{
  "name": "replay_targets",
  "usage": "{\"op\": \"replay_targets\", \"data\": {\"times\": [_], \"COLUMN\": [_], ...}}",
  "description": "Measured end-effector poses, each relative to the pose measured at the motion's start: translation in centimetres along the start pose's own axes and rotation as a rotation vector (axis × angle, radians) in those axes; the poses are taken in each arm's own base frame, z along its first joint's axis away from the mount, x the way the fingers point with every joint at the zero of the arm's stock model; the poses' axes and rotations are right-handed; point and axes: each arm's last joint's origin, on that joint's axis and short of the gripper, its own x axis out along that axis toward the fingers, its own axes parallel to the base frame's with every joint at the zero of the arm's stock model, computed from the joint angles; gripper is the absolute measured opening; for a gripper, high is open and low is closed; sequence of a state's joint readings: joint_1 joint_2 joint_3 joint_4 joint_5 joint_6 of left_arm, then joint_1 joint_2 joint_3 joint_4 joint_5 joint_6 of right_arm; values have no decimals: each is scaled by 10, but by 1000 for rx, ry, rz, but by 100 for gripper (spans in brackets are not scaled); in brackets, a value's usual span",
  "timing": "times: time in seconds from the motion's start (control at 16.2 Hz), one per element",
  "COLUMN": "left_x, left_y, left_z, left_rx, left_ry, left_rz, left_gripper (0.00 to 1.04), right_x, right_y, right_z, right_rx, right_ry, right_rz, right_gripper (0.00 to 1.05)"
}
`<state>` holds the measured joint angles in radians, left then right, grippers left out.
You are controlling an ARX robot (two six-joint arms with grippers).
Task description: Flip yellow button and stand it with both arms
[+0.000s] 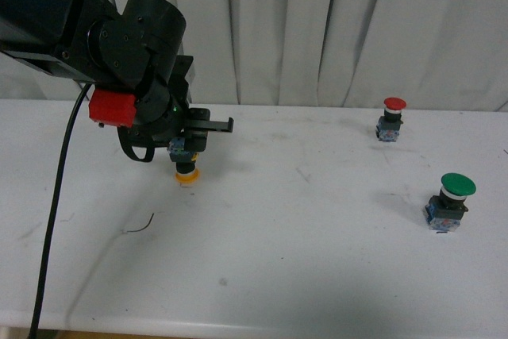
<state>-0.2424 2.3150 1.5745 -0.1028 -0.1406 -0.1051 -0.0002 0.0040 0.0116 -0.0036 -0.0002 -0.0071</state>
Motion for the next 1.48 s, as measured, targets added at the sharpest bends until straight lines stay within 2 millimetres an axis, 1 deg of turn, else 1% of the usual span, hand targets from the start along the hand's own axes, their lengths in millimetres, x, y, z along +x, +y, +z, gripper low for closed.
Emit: {"op": "replay_targets", "data": {"times": [0.12,0.25,0.37,0.43,0.49,0.55,0.62,0.68,0.74,0.86,0.99,1.05,1.11,1.17,1.29,1.42,1.48], "left_x": [-13,-39,-74,-99,-119,-145,-165,-190,-202,-216,-222,-221,-220,-219,-214,-205,-198], "left_y": [-2,-6,-11,-14,-16,-17,-18,-13,-7,11,32,40,47,52,58,64,66], "left_z": [-1,5,14,18,18,15,7,-14,-31,-51,-63,-68,-79,-87,-96,-109,-113], "left_rx": [0,-1,2,5,7,14,22,30,21,-31,-133,-191,-259,-318,-433,-604,-711], "left_ry": [-23,-92,-184,-248,-296,-360,-396,-421,-425,-466,-523,-537,-547,-556,-578,-540,-469], "left_rz": [-34,-75,-130,-170,-203,-246,-282,-328,-343,-370,-462,-536,-628,-730,-929,-1026,-1038], "left_gripper": [36,36,36,36,36,36,36,36,36,36,36,36,36,35,35,35,35], "right_x": [0,0,0,0,0,0,0,0,0,0,0,0,0,0,0,0,0], "right_y": [0,0,0,0,0,0,0,0,0,0,0,0,0,0,0,0,0], "right_z": [0,0,0,0,0,0,0,0,0,0,0,0,0,0,0,0,0], "right_rx": [0,0,0,0,0,0,0,0,0,0,0,0,0,0,0,0,0], "right_ry": [0,0,0,0,0,0,0,0,0,0,0,0,0,0,0,0,0], "right_rz": [0,0,0,0,0,0,0,0,0,0,0,0,0,0,0,0,0], "right_gripper": [98,98,98,98,98,98,98,98,98,98,98,98,98,98,98,98,98]}}
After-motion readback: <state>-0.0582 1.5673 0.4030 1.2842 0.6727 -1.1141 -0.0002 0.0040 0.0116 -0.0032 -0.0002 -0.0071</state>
